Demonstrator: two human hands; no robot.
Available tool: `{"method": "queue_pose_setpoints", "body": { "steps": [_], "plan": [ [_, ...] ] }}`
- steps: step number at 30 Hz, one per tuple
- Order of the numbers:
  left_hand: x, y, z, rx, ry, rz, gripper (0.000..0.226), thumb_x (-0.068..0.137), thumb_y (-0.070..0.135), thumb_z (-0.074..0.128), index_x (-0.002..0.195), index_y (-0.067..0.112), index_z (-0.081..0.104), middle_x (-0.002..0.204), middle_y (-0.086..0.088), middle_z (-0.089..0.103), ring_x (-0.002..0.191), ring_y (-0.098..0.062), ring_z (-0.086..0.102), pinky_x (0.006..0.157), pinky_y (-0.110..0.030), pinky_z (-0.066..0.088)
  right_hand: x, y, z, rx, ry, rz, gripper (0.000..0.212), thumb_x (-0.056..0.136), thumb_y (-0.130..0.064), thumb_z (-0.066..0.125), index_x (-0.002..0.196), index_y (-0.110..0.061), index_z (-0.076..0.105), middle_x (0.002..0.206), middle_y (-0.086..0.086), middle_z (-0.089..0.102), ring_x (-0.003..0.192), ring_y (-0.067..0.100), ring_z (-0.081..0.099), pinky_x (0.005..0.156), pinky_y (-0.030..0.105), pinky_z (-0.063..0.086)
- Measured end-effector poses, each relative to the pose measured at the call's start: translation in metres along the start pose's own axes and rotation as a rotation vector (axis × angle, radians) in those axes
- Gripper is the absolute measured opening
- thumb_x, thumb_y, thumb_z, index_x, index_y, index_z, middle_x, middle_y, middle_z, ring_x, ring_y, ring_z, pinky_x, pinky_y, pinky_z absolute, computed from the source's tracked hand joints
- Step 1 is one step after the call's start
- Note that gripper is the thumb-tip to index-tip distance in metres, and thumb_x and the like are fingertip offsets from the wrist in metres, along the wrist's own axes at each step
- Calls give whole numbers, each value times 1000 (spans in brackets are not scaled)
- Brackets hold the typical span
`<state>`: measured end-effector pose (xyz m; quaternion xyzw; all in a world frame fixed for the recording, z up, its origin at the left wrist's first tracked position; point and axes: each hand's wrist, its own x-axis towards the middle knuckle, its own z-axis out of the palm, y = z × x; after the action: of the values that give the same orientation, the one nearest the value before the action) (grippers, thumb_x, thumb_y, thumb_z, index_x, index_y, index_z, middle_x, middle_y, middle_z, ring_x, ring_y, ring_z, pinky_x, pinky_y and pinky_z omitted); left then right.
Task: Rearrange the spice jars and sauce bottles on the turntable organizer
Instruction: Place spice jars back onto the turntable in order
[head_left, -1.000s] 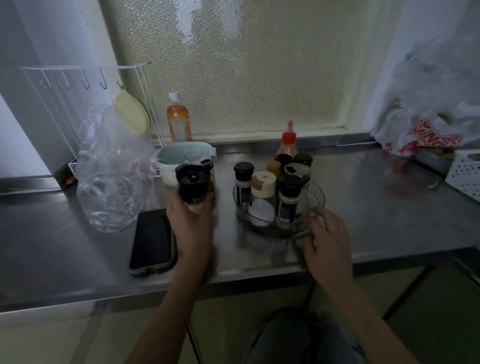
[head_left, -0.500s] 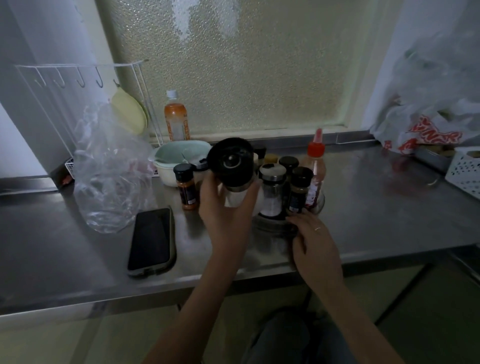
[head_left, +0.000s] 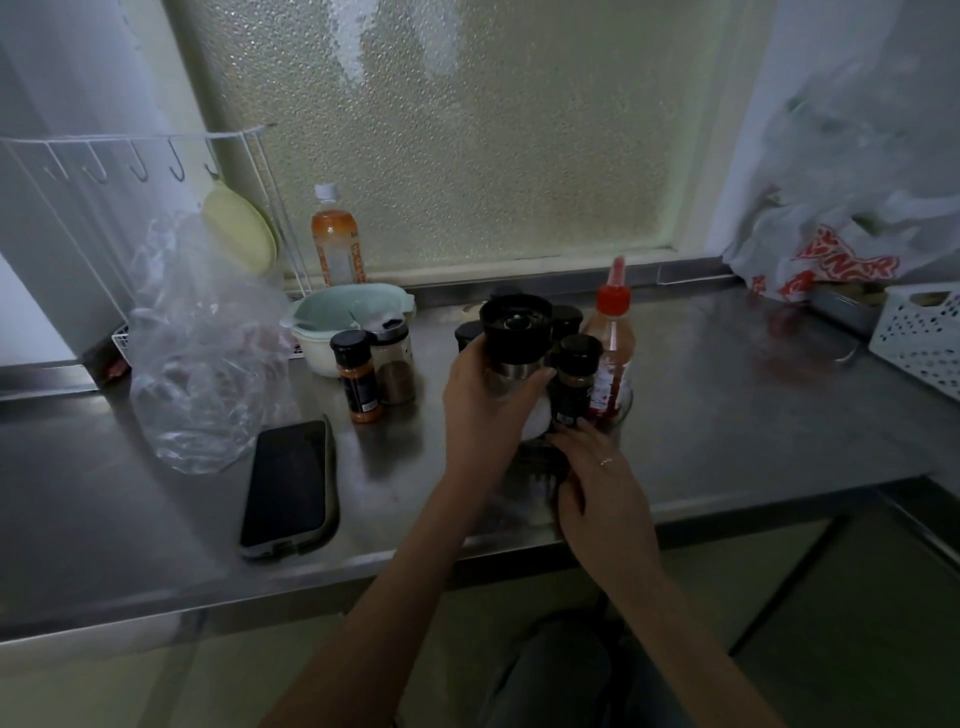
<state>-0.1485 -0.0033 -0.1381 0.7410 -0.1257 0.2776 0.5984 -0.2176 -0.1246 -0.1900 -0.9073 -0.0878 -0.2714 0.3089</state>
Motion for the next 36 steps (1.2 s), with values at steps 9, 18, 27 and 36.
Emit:
{"method": "queue_pose_setpoints", "body": {
  "steps": [9,18,27,36],
  "plan": [
    [-4,-21,2,65,-53,21,43,74,34,74,109,40,51,100,31,56,97,13,54,79,-7,44,-3,-3,-1,18,23,1,48,81,1,54,127,-12,54,136,9,53,130,21,43,104,21,30],
    [-6,-29,-22,310,12,88,68,80,23,74,138,13,40,131,-9,44,121,-15,41,97,-23,38,4,23,-26,-7,183,105,43,82,6,46,122,-6,56,127,13,59,128,25,44,110,41,34],
    [31,-42,-71,428,362,-168,59,82,6,64,132,-6,35,130,-29,43,121,-42,40,102,-44,35,-13,-7,-12,-141,31,-113,45,83,-15,43,124,-10,60,125,9,62,120,28,54,102,53,39],
    [45,-70,-79,388,324,-245,41,92,3,51,129,-8,37,131,-28,46,121,-40,44,102,-42,36,3,15,-24,-177,36,86,51,83,2,52,129,-19,53,139,2,51,139,18,31,114,48,9]
  ]
}}
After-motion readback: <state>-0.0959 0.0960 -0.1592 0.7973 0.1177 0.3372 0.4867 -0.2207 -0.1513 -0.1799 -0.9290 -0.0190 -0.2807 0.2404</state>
